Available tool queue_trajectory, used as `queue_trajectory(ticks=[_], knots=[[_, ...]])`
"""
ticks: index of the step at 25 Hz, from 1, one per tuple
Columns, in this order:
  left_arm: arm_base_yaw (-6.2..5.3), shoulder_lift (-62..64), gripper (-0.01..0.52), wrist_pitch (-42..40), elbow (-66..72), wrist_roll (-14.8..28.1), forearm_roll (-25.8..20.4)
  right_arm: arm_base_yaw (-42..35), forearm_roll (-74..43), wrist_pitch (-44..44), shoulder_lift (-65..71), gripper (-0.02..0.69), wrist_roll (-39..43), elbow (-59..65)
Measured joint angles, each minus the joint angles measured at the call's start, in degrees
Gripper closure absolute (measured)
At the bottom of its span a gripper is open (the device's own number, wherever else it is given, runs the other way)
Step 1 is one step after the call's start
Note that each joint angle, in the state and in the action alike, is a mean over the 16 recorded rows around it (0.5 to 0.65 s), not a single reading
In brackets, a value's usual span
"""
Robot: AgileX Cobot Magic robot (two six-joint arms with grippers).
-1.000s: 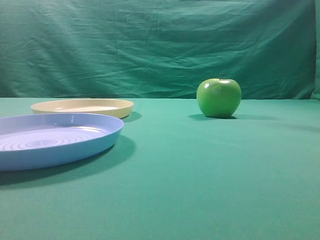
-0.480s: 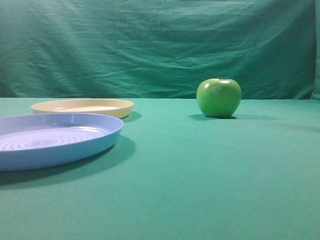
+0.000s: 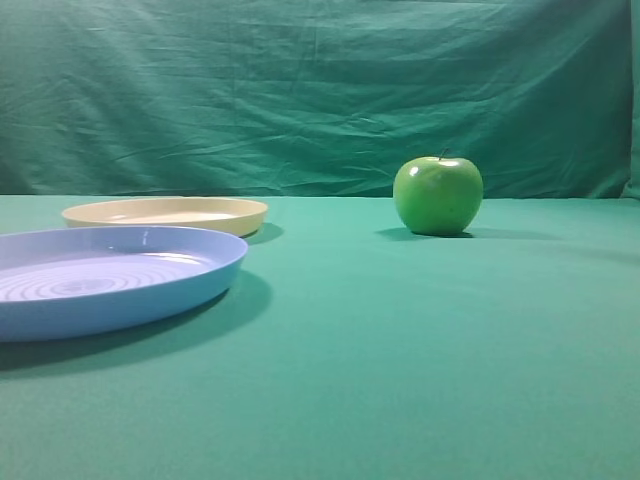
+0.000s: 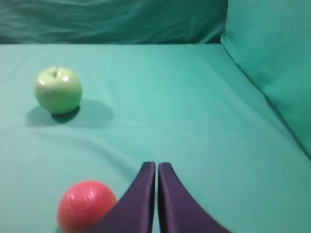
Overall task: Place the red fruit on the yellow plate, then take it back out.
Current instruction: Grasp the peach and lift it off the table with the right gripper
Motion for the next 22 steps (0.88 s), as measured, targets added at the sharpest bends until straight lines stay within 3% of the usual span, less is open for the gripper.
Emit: queue_trajectory(ticks=[15,22], knots=[[0.00,0.0,0.514,0.0,0.0,0.0,0.0,6.0,5.0,30.2,28.8,0.665,-5.7,-29.2],[0.00,0.0,0.514,0.0,0.0,0.0,0.0,8.4,7.5,36.6,43.4,0.659,-8.6,-33.3]])
